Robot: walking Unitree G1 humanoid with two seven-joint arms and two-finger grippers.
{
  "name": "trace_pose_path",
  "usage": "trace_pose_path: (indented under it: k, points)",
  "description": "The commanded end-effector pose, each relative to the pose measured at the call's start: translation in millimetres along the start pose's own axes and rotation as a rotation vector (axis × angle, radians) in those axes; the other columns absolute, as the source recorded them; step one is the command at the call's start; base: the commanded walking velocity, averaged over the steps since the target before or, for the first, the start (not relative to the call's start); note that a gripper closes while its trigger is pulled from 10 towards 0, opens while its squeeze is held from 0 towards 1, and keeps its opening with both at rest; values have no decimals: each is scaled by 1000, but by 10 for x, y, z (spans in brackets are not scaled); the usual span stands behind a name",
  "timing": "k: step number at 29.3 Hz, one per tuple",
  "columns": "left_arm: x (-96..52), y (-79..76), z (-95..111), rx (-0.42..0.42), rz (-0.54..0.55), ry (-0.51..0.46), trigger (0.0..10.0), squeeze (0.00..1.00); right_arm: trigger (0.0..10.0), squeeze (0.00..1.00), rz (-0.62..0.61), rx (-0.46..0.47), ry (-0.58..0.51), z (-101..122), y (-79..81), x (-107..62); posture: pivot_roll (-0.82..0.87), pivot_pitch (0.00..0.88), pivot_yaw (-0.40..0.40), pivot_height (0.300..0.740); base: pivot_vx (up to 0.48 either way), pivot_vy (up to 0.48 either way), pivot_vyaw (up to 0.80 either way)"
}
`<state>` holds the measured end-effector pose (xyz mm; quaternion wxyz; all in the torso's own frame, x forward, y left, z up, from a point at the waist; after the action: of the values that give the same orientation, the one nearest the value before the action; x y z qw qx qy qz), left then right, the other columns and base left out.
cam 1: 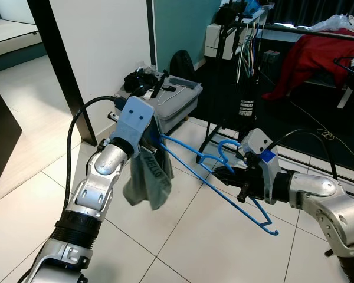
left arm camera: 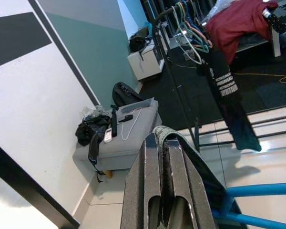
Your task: Hang hanger
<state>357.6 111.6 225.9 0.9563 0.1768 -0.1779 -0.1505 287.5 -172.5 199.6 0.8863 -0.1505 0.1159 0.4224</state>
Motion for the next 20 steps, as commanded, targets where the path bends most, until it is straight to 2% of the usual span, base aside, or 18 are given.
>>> trace_pose_path:
  k: [1,3,4,6,7,8,9,10,12,13,15,20]
  points:
    - [-37,-161,15,-47,-33,-4,10000,0,10000,0,-46,34,26,-30,-52,91,-113,67,27,740,0,0,0]
    - [-56,-331,52,-103,-65,-17,10000,0,10000,0,-139,84,69,-103,-167,142,-112,60,26,740,0,0,0]
    - [-56,-331,52,-103,-65,-17,10000,0,10000,0,-139,84,69,-103,-167,142,-112,60,26,740,0,0,0]
    - [-49,-432,140,-181,-104,-54,10000,0,10000,0,-199,113,92,-152,-249,158,-112,60,26,740,0,0,0]
    - [-59,-528,216,-234,-166,-86,10000,0,10000,0,-226,124,92,-163,-280,169,-111,59,25,740,0,0,0]
    - [-59,-528,216,-234,-166,-86,10000,0,10000,0,-226,124,92,-163,-280,169,-111,59,25,740,0,0,0]
    - [-70,-593,271,-269,-210,-109,10000,0,10000,0,-244,132,92,-169,-299,177,-111,59,25,740,0,0,0]
    - [-70,-593,271,-269,-210,-109,10000,0,10000,0,-244,132,92,-169,-299,177,-111,59,25,740,0,0,0]
    - [-190,-853,411,-311,-398,-170,10000,0,10000,0,-293,157,68,-154,-359,224,-111,59,25,740,0,0,0]
    - [-190,-853,411,-311,-398,-170,10000,0,10000,0,-293,157,68,-154,-359,224,-111,59,25,740,0,0,0]
    - [-310,-1016,468,-344,-515,-189,10000,0,10000,0,-305,171,32,-113,-374,273,-108,69,25,740,0,0,0]
    - [-454,-1167,436,-342,-620,-164,10000,0,10000,0,-271,201,-26,-35,-324,363,-100,76,21,740,0,0,0]
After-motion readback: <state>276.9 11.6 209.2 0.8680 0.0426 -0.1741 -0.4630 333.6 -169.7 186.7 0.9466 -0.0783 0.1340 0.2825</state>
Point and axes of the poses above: a point about 5 cm out from each wrist's last joint towards the gripper, its own x axis pointing out of the wrist towards the gripper, its own z axis along the axis of the wrist's last joint, y = z × x, the point moved 1 cm from there along x, pointing out of the wrist towards the gripper, and after that the axes turned 1 degree about x, right-handed, at the moved point
